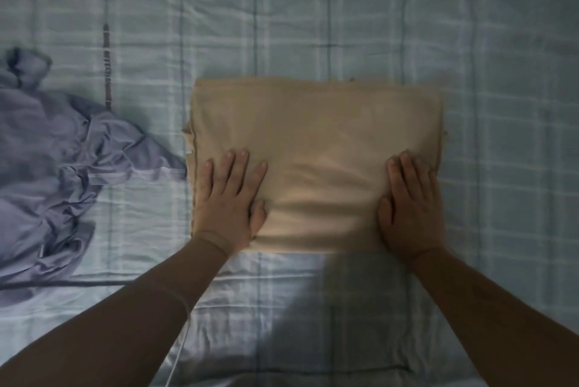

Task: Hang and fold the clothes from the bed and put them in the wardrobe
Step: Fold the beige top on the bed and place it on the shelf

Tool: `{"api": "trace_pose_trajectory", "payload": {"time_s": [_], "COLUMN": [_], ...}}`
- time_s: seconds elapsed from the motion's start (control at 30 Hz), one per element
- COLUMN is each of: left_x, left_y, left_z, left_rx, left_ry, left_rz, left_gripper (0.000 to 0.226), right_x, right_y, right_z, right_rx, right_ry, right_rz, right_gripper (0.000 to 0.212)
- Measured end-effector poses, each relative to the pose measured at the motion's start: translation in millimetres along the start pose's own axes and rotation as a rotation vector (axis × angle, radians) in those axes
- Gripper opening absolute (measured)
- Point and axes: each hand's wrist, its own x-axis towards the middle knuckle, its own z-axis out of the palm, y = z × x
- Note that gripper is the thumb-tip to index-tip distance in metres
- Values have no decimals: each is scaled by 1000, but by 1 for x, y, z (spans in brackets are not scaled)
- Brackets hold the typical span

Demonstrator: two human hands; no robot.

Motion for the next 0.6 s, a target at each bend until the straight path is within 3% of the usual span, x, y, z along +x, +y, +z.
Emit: {"api": "trace_pose_trajectory", "payload": {"time_s": [0.17,0.3,0.47,0.6], "left_x": [7,56,91,90], "left_y": [0,-21,-47,-55], "left_z": [-31,-51,-33,-12], "left_rx": [-108,-129,-114,-108], "left_ry": [49,124,-5,8], "left_rz": [-24,-92,-120,-125], "left_gripper": [62,60,64,64], "right_x": [16,71,113,111], "right_y": [-14,-17,-7,1], "right_z": [-38,-53,-26,-5], "right_rx": [10,29,-143,-155], "right_ry": [26,43,-6,48], "right_rz": [110,65,17,16], "right_gripper": [60,65,60,60]}}
